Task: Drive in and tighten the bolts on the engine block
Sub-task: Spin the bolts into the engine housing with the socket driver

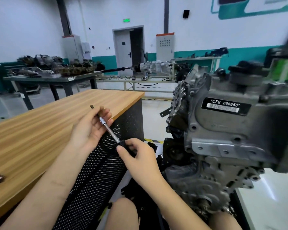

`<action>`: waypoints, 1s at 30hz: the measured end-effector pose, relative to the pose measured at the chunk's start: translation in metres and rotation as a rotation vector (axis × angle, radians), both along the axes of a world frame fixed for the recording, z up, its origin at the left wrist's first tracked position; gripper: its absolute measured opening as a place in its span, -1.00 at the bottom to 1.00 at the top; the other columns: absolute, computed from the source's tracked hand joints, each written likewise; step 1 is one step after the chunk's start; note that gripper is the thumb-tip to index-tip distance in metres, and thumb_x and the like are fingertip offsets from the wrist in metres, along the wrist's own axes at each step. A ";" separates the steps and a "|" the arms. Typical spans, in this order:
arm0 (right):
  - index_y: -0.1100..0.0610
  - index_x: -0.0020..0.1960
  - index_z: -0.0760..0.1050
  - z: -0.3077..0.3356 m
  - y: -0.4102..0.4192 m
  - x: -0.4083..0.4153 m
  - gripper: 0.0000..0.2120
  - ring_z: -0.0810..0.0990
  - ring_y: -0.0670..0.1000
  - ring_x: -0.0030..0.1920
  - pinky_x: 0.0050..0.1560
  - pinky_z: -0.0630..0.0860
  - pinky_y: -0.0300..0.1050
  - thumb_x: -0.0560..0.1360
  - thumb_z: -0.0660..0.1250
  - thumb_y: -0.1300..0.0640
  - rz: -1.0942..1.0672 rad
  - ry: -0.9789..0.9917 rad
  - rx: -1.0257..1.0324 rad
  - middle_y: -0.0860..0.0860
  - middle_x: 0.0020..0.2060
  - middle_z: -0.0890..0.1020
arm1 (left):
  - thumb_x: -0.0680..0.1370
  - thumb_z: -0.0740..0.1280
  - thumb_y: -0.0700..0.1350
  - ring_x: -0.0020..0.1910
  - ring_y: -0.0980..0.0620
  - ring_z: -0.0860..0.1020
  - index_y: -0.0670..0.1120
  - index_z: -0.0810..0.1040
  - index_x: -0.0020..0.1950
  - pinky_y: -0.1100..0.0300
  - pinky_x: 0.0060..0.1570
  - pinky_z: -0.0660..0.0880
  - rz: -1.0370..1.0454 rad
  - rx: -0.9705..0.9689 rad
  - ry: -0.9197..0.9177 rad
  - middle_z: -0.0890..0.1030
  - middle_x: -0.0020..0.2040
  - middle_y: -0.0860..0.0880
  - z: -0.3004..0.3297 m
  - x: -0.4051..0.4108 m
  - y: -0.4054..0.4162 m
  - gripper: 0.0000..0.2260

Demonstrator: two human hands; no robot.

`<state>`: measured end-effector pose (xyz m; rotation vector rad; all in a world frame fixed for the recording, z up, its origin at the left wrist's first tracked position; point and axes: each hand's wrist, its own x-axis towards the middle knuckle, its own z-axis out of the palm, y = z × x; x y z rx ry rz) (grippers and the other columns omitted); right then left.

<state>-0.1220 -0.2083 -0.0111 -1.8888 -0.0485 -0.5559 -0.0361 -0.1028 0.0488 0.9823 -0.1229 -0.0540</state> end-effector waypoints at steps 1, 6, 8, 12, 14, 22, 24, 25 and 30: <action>0.04 -0.10 0.54 0.002 -0.001 -0.002 -0.98 0.48 -0.26 -0.27 -0.15 0.43 -0.43 0.49 0.34 0.11 0.026 0.006 0.079 -0.16 -0.29 0.54 | 0.58 0.21 -0.20 -0.42 0.15 0.61 -0.16 0.51 -0.14 0.29 -0.42 0.55 -0.008 -0.022 -0.011 0.64 -0.42 0.01 0.005 -0.003 -0.008 -0.86; -0.03 -0.23 0.52 0.015 -0.020 -0.020 -0.85 0.52 -0.09 -0.32 -0.22 0.53 -0.13 0.48 0.34 0.17 -0.008 -0.053 0.320 0.01 -0.28 0.62 | 0.58 0.21 -0.20 -0.48 0.16 0.58 -0.15 0.50 -0.16 0.31 -0.46 0.53 -0.106 -0.054 -0.118 0.61 -0.46 0.02 0.036 -0.023 -0.058 -0.85; 0.00 -0.23 0.53 0.026 -0.036 -0.033 -0.85 0.49 -0.14 -0.41 -0.35 0.43 -0.25 0.49 0.34 0.19 -0.027 -0.113 0.402 0.00 -0.33 0.60 | 0.57 0.22 -0.20 -0.51 0.15 0.57 -0.14 0.49 -0.18 0.30 -0.49 0.52 -0.173 -0.033 -0.186 0.60 -0.47 0.02 0.051 -0.034 -0.081 -0.85; 0.02 -0.21 0.56 0.049 -0.075 -0.066 -0.89 0.52 -0.17 -0.39 -0.35 0.42 -0.31 0.47 0.34 0.18 -0.128 -0.249 0.352 -0.04 -0.34 0.63 | 0.55 0.25 -0.23 -0.53 0.12 0.54 -0.14 0.48 -0.20 0.27 -0.51 0.51 -0.309 0.004 -0.325 0.58 -0.49 0.00 0.075 -0.059 -0.121 -0.87; -0.01 -0.23 0.56 0.058 -0.092 -0.083 -0.86 0.54 -0.16 -0.35 -0.29 0.44 -0.27 0.47 0.35 0.19 -0.188 -0.297 0.299 -0.08 -0.35 0.64 | 0.55 0.26 -0.21 -0.52 0.10 0.55 -0.13 0.49 -0.18 0.26 -0.50 0.52 -0.366 0.029 -0.396 0.58 -0.47 0.00 0.084 -0.071 -0.137 -0.89; 0.03 -0.23 0.57 0.062 -0.129 -0.117 -0.88 0.51 -0.03 -0.32 -0.25 0.46 -0.05 0.47 0.35 0.17 -0.330 -0.257 0.394 -0.04 -0.38 0.60 | 0.60 0.18 -0.16 -0.51 0.11 0.56 -0.17 0.52 -0.18 0.24 -0.48 0.55 -0.472 0.075 -0.293 0.59 -0.43 -0.03 0.096 -0.102 -0.190 -0.78; 0.10 -0.22 0.55 0.061 -0.130 -0.121 -0.88 0.50 -0.03 -0.38 -0.36 0.45 -0.15 0.49 0.32 0.20 -0.297 -0.237 0.510 -0.04 -0.41 0.59 | 0.57 0.24 -0.24 -0.50 0.12 0.56 -0.20 0.53 -0.17 0.25 -0.45 0.56 -0.446 0.102 -0.292 0.58 -0.36 -0.07 0.099 -0.104 -0.199 -0.85; 0.14 -0.21 0.54 0.061 -0.129 -0.124 -0.88 0.50 -0.04 -0.41 -0.42 0.44 -0.21 0.50 0.30 0.21 -0.274 -0.232 0.581 -0.02 -0.42 0.59 | 0.55 0.26 -0.27 -0.50 0.12 0.56 -0.21 0.52 -0.16 0.25 -0.46 0.55 -0.435 0.113 -0.297 0.58 -0.34 -0.08 0.100 -0.106 -0.203 -0.89; 0.21 -0.23 0.50 0.062 -0.123 -0.133 -0.83 0.48 -0.06 -0.49 -0.50 0.42 -0.28 0.53 0.25 0.21 -0.155 -0.237 0.912 0.06 -0.42 0.59 | 0.52 0.31 -0.29 -0.46 0.10 0.58 -0.01 0.44 -0.10 0.21 -0.42 0.57 -0.269 0.289 -0.576 0.60 -0.32 -0.05 0.098 -0.114 -0.220 -0.82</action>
